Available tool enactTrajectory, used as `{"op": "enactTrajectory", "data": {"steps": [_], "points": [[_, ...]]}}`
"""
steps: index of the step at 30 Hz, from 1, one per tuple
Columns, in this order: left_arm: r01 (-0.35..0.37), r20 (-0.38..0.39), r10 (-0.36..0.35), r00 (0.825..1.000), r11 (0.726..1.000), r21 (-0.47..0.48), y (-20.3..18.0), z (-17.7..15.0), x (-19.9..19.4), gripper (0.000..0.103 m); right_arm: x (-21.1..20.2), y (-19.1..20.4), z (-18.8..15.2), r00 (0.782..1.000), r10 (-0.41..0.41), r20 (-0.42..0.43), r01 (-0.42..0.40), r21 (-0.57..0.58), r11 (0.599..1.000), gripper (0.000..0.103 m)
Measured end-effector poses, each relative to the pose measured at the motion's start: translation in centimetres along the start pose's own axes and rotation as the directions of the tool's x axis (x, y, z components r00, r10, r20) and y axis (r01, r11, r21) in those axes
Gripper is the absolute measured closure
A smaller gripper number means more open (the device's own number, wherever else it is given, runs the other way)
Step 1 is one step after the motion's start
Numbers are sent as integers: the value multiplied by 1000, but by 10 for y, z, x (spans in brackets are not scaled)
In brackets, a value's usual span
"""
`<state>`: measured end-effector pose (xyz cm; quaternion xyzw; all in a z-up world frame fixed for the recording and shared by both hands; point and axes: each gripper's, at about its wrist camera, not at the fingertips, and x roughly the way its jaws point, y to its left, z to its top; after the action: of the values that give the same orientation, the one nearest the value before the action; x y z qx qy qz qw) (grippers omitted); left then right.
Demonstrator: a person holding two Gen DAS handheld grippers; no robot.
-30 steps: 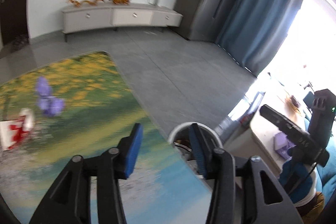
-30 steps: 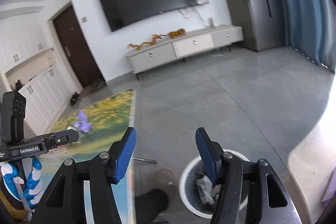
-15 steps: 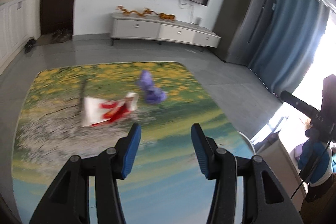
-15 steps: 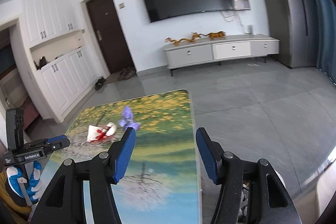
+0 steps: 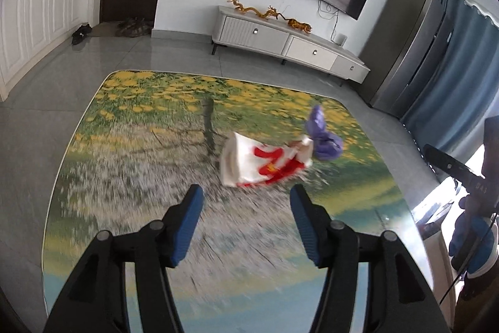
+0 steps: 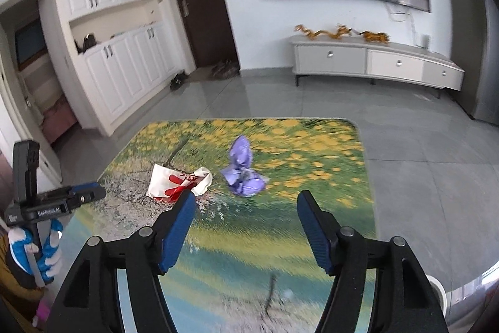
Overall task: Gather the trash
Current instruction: 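Move both open tools back over the table, then grasp the red-and-white snack bag with the left tool while the right tool grasps the purple bag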
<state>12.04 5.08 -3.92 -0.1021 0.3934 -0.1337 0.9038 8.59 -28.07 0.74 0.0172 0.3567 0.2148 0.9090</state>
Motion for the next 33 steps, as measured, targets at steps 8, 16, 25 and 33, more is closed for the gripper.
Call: {"op": "enactTrajectory", "data": {"steps": [8,16,25,33], "points": [[71,-77,-65,995,994,88,9,30,65,41,84,4,15,996,9,-84,-14,-55,998,34],[118,-149,-107,983,991,68,15,44,119,41,136,-8,16,991,6,-131,-14,-55,998,34],[131,-186,-111,976,986,100,9,44,136,51,165,-16,9,984,38,-174,-44,-32,999,45],[142,-182,-123,976,985,99,5,34,129,74,156,-14,0,984,54,-172,-58,-22,998,52]]}}
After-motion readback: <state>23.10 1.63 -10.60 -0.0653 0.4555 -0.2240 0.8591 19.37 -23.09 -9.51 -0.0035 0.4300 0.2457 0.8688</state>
